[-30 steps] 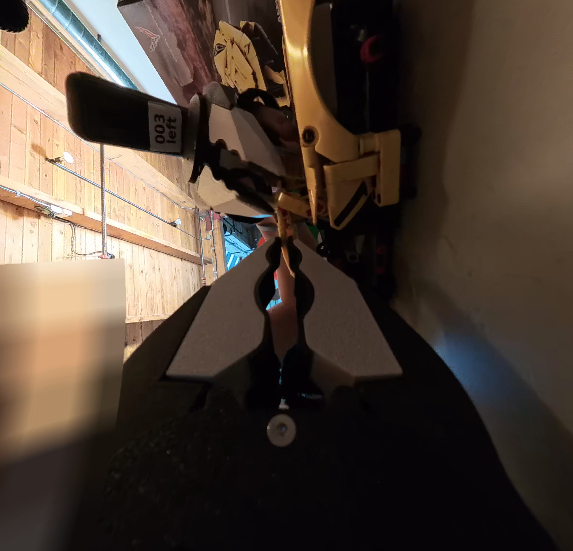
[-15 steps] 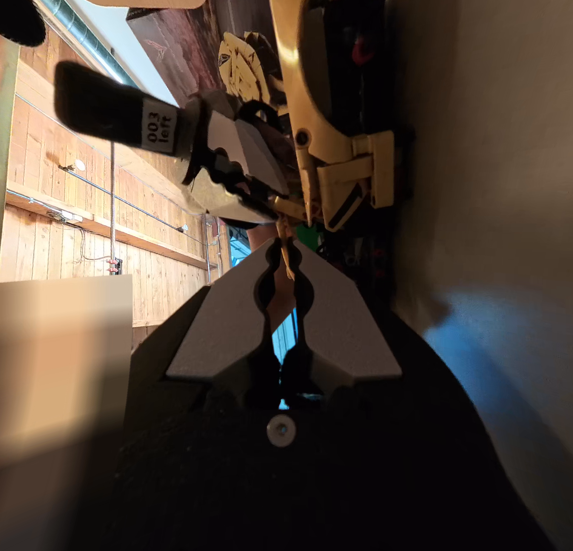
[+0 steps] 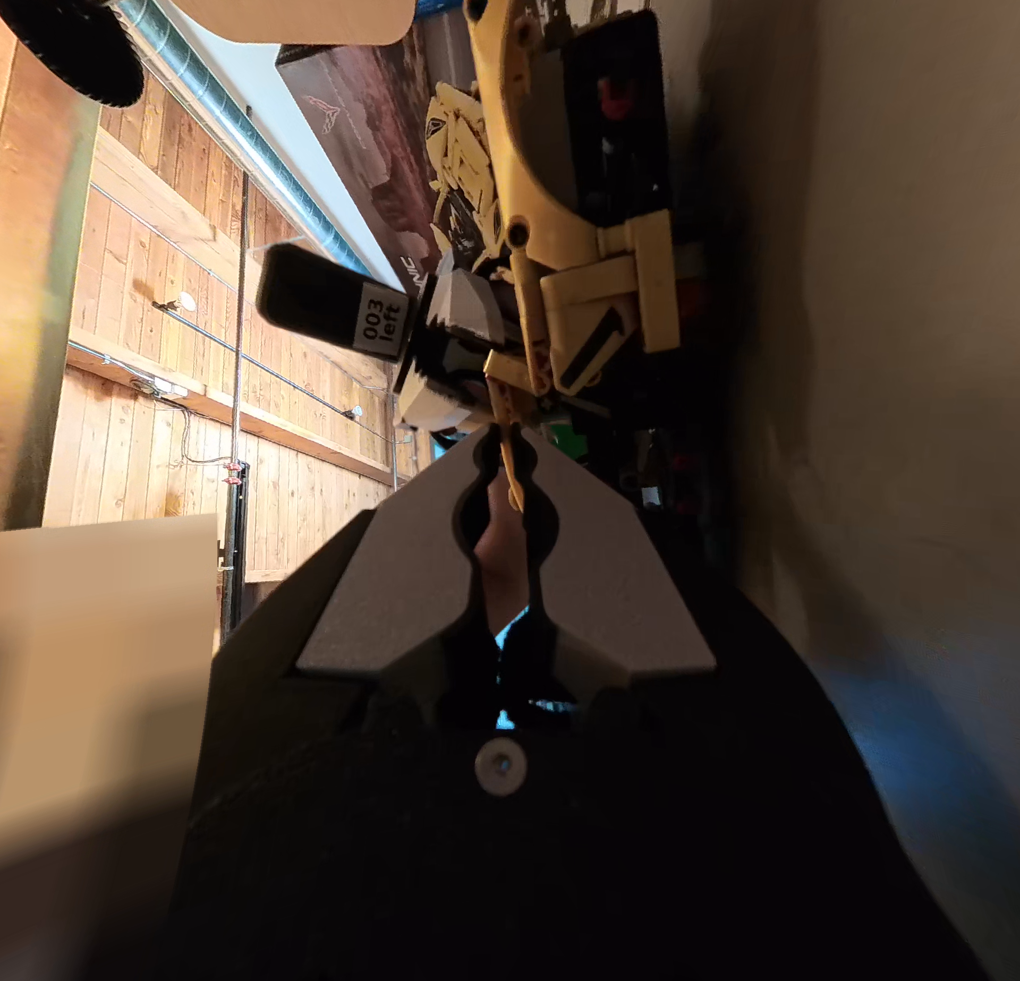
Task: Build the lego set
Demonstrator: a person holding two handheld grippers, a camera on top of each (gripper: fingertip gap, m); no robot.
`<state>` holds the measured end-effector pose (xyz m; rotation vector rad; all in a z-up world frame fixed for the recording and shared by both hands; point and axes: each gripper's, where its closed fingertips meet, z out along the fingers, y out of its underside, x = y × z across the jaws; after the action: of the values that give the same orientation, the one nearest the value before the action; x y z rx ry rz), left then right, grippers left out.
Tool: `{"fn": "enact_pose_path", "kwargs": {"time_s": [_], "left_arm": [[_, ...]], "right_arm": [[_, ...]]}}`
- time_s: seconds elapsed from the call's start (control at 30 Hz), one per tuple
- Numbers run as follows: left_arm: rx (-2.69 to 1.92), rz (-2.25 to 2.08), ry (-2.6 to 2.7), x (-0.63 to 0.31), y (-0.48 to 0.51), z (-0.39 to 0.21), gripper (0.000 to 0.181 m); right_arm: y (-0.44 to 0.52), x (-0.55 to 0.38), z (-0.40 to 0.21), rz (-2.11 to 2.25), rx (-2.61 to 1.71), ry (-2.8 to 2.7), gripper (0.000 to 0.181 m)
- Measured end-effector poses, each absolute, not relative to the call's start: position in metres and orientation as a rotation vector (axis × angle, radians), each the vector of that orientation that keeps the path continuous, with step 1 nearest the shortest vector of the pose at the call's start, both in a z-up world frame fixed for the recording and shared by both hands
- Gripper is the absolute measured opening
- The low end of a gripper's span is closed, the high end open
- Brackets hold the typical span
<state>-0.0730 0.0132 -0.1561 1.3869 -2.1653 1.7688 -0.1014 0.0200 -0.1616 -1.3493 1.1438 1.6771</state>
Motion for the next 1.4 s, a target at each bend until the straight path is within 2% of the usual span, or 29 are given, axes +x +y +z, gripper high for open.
{"fn": "enact_pose_path", "kwargs": {"time_s": [0.13, 0.37, 0.57, 1.13, 1.4], "left_arm": [[1.421, 1.769, -2.305, -0.072, 0.010, -0.158, 0.026], [1.414, 1.785, -2.393, -0.076, 0.005, -0.156, 0.031], [1.421, 1.777, -2.398, -0.077, 0.004, -0.159, 0.045], [1.383, 1.846, -2.388, -0.076, -0.005, -0.155, 0.041], [1.365, 1.858, -2.421, -0.076, -0.010, -0.154, 0.042]], "right_arm": [[0.019, -0.095, -0.165, 1.662, -1.336, 1.142, 0.002], [0.016, -0.098, -0.165, 1.707, -1.337, 1.110, 0.002], [0.016, -0.094, -0.162, 1.693, -1.368, 1.024, 0.002], [0.009, -0.078, -0.163, 1.521, -1.605, 0.835, 0.004], [0.011, -0.090, -0.165, 1.677, -1.594, 0.855, 0.003]]}}
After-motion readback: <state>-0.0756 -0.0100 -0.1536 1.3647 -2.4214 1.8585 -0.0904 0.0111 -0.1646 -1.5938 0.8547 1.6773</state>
